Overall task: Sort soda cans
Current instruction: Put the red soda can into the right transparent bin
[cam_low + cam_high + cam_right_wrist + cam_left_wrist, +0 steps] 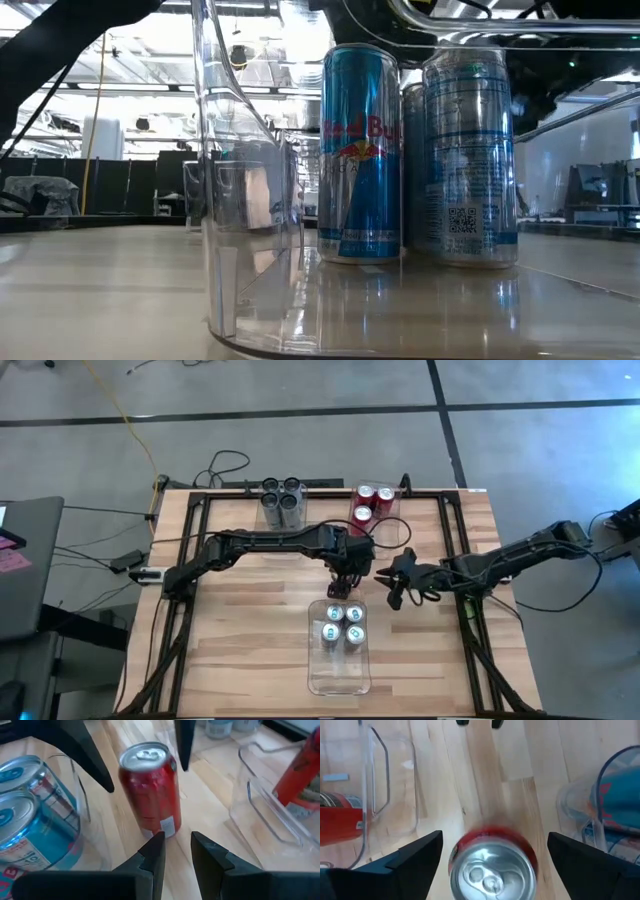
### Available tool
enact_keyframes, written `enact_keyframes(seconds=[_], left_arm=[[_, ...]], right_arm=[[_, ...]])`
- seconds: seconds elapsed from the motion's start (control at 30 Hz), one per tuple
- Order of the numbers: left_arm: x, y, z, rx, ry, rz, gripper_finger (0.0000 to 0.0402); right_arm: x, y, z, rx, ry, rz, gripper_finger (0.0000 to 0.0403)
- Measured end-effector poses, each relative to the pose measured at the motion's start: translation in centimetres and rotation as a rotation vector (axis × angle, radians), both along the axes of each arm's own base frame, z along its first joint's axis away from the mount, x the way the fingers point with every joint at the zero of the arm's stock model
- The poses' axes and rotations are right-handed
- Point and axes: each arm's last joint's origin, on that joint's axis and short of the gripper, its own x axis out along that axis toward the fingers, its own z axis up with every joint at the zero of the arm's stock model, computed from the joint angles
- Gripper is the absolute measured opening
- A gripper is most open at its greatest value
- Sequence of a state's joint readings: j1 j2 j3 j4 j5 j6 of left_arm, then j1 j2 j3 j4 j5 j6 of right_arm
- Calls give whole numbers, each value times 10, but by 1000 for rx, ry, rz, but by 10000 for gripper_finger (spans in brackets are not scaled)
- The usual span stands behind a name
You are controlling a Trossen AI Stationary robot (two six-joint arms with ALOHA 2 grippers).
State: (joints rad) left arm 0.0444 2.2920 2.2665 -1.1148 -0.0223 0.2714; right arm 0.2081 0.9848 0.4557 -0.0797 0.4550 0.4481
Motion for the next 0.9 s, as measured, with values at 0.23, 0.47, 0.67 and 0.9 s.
enact_keyframes(seconds=[0.23,0.47,0.67,0.9], left_arm=[[-2,1,-1,29,21,16,370],[-22,0,30,31,15,63,371],[-44,-11,71,27,-65,51,371],[-48,-20,65,16,-35,38,371]], right_arm=[[0,0,9,-51,-59,39,133],[8,-2,23,-165,-174,89,200],[23,-11,19,-187,-215,51,288],[50,-17,8,-76,-159,116,389]])
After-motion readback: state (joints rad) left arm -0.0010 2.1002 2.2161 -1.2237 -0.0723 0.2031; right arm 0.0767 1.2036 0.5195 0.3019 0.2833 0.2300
